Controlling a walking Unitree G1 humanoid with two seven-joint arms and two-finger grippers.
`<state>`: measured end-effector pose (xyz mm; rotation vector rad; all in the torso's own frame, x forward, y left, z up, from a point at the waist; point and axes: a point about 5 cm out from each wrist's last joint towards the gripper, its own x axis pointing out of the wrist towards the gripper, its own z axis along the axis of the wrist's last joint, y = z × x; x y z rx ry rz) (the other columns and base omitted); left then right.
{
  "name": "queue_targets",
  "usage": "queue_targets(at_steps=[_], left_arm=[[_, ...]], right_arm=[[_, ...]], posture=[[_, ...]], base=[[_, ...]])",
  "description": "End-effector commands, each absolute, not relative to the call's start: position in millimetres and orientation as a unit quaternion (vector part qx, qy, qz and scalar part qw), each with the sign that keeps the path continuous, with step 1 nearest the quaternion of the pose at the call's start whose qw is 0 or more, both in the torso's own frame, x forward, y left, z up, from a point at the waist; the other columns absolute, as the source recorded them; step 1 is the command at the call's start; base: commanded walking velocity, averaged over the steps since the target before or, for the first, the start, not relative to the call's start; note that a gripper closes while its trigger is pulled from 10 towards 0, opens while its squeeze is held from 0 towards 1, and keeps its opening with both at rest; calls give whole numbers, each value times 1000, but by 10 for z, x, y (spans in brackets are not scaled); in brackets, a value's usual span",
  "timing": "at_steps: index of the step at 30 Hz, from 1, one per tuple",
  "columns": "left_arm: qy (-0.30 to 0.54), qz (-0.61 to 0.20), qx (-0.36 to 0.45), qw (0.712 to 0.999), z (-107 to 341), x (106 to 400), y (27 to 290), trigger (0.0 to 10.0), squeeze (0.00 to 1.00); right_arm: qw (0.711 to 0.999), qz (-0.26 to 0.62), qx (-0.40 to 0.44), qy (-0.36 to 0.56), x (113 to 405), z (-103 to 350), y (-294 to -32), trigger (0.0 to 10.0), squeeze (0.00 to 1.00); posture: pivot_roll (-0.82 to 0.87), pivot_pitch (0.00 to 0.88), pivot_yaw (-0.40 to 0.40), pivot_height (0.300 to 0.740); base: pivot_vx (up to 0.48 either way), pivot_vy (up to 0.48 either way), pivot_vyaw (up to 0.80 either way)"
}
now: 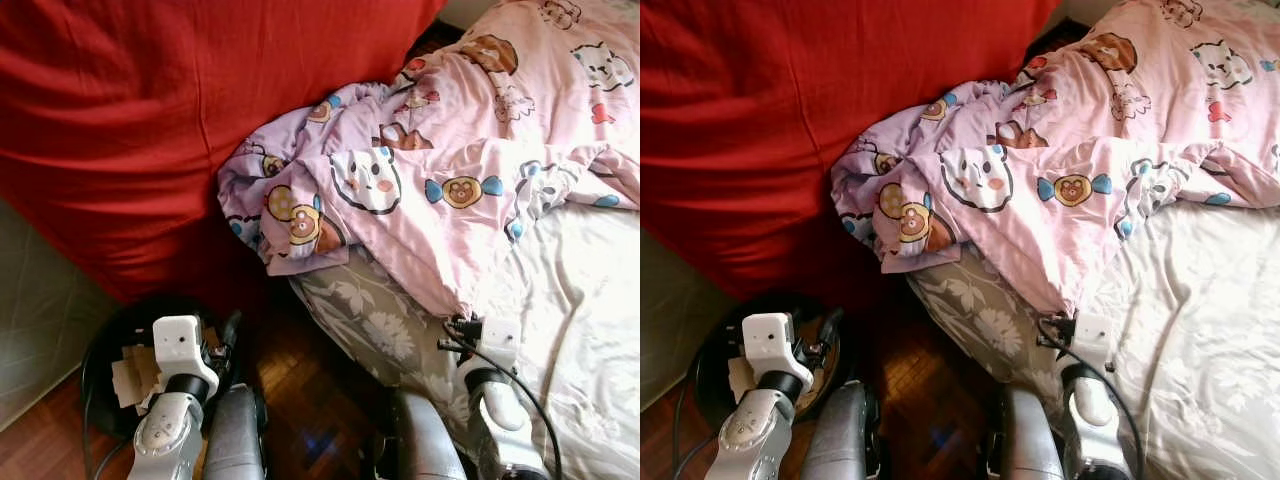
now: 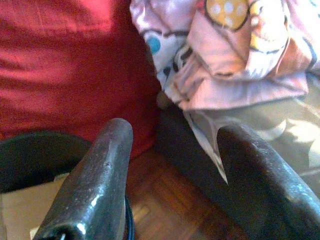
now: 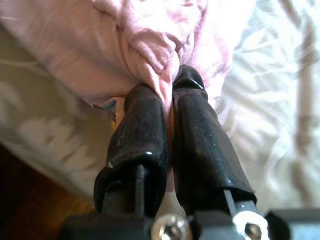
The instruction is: Clean up the room
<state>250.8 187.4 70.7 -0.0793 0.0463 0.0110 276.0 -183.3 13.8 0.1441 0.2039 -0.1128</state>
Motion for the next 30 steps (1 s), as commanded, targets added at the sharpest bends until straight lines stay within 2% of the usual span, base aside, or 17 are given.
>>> queue_targets(at_steps=[1, 7, 17, 23, 30], left_arm=[[39, 16, -39, 998, 614, 2444, 1907, 10000, 0], [41, 17, -40, 998, 583, 2451, 1904, 10000, 0], [72, 32, -40, 996, 411, 2390, 1981, 10000, 0], [119, 74, -41, 989, 210, 2312, 2168, 10000, 0], [178, 95, -31, 979, -57, 2202, 2321, 10000, 0]], right_arm=[[990, -62, 82, 100, 2710, 124, -1856, 10000, 0], [990, -74, 86, 83, 2732, 206, -1890, 10000, 0], [990, -71, 85, 85, 2774, 251, -1889, 10000, 0], [990, -72, 81, 89, 2751, 238, -1903, 10000, 0], [990, -74, 77, 87, 2773, 253, -1892, 10000, 0]], posture=[[78, 221, -37, 612], [74, 224, -41, 632], [75, 222, -47, 697], [77, 217, -48, 737], [86, 205, -41, 740]], base=[[0, 0, 0], [0, 0, 0], [0, 0, 0], [0, 0, 0], [0, 0, 0]])
